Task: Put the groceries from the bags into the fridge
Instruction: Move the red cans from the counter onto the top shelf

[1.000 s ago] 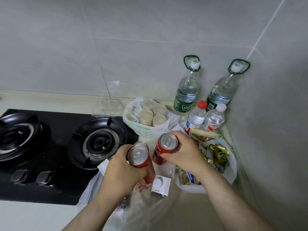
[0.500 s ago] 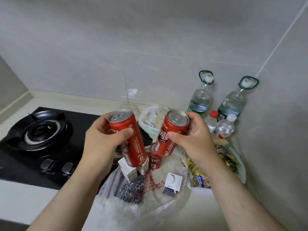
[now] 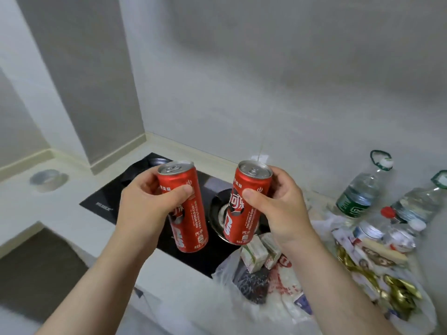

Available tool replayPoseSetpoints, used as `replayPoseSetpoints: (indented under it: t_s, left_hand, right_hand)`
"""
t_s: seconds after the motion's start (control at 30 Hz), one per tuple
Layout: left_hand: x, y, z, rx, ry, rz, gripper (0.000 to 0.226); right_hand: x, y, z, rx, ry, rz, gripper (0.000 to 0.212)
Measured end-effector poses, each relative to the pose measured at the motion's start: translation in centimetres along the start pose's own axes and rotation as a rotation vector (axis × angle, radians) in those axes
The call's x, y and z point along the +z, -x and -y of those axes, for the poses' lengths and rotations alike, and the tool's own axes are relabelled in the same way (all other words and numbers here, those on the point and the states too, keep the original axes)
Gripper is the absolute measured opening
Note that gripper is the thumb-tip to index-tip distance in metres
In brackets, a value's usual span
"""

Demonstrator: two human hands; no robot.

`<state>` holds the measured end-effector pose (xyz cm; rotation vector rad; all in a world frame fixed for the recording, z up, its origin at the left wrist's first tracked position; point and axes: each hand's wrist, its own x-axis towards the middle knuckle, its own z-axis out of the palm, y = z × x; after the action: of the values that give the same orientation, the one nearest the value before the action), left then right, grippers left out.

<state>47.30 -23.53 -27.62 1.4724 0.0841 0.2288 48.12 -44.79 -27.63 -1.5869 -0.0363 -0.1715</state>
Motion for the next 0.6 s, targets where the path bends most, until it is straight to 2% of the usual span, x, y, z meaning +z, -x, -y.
replayPoseSetpoints:
  t_s: [0.33,0.43,0.6]
  left_hand:
    - [-12.3,5.8,-3.8,0.075,-0.072,-0.360,0.044]
    - [-15.4,9.3,-4.9,0.059,-0.120,-0.532,0.049]
    - [-17.2,15.4,-5.9,0.053,-0.159,-0.801,0.046]
  right_hand:
    - [13.5,0.9,2.7,-0.077,-0.036,0.456,0.039]
    - [17.7,2.1,3.3,-0.082,-0.049,0.644,0.041]
    - [22.0,4.1,3.1,-0.062,-0.111,0.885,0.043]
